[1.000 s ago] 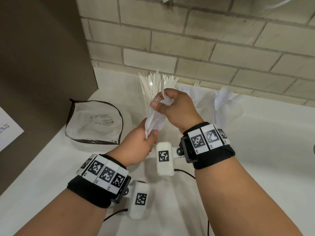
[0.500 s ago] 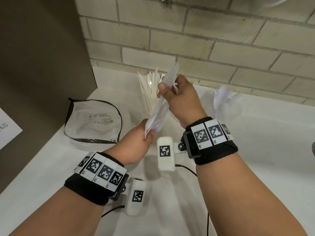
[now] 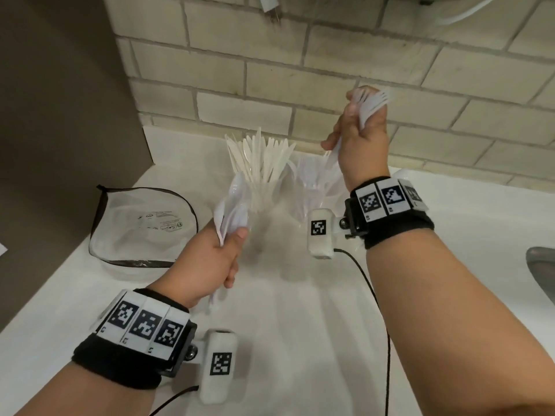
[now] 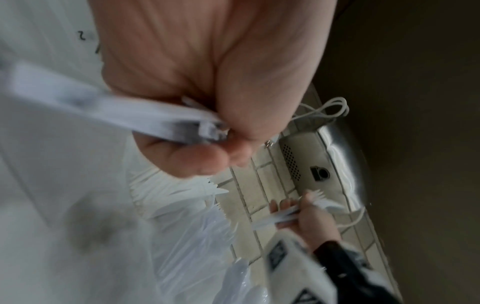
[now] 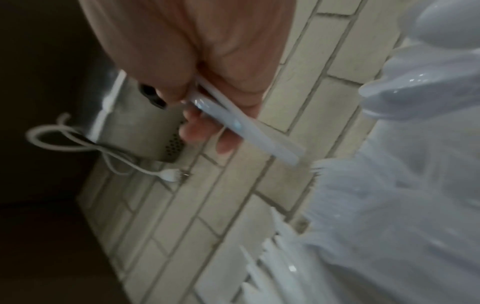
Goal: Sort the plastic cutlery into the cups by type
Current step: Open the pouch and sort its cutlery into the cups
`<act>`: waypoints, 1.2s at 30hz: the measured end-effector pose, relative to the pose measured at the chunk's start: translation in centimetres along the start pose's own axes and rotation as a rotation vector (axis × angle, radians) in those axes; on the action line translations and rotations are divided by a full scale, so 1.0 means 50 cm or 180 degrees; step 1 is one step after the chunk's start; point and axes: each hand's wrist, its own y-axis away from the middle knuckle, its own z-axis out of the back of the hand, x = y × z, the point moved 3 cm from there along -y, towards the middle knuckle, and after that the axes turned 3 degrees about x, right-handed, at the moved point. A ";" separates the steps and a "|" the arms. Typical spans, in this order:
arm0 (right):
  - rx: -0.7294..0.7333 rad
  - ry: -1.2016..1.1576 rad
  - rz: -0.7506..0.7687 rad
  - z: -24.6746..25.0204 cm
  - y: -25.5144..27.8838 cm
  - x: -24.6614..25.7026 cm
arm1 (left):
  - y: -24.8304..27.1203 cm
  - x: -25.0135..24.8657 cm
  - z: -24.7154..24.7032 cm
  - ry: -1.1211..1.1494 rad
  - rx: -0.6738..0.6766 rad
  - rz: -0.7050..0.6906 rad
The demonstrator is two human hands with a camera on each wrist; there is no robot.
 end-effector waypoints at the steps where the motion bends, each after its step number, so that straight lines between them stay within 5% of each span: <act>1: -0.0033 0.0058 -0.0006 0.002 -0.008 -0.018 | 0.000 -0.004 -0.001 0.0249 -0.0010 0.0050; 7: 0.0032 0.0276 -0.0943 0.001 -0.028 -0.130 | 0.000 -0.015 -0.018 0.0883 0.0128 0.0175; 10: 0.0238 0.1014 -0.1295 0.009 -0.021 -0.169 | 0.001 -0.015 -0.019 0.1050 0.0229 0.0345; 17: 0.0184 0.1105 -0.0601 0.015 -0.012 -0.138 | -0.003 -0.015 -0.024 0.1217 0.0302 0.0557; 23: 0.1068 0.2480 -0.0648 -0.008 0.009 -0.152 | -0.003 -0.031 -0.036 0.1367 0.0450 0.0516; 28: 0.0648 0.1578 -0.0290 -0.025 0.037 -0.061 | 0.001 -0.032 -0.036 0.1409 0.0642 0.0518; 32: 0.1751 0.0406 -0.0975 -0.078 0.114 -0.006 | 0.003 -0.032 -0.048 0.1658 0.0863 0.0522; 36: 0.2402 0.0258 -0.1114 -0.108 0.160 -0.005 | 0.000 -0.038 -0.058 0.1608 0.0926 0.0467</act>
